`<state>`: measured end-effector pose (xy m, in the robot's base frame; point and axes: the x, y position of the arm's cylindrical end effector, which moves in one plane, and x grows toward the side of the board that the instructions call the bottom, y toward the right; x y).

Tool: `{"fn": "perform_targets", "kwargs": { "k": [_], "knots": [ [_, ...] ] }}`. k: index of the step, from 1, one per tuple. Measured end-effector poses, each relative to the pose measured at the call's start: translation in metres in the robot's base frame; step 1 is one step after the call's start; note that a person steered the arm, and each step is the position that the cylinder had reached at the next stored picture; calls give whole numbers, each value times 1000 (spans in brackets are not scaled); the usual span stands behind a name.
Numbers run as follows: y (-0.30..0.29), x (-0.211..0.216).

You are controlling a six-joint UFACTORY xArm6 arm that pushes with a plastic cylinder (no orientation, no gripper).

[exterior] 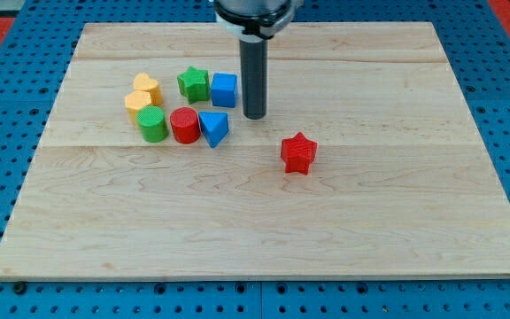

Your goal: Move the red star to the group of blocks

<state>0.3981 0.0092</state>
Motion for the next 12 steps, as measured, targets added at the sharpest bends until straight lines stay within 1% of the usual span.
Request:
{"fn": "perform_targets", "kwargs": {
  "k": [1, 2, 3, 4, 5, 6, 7, 8, 9, 11, 12],
  "knots": [
    [92, 61],
    [148, 109],
    [146, 112],
    [116, 123],
    [89, 121],
    [71, 74],
    [63, 47],
    [84, 105],
    [72, 111],
    [38, 19],
    [29, -7]
  ]
}}
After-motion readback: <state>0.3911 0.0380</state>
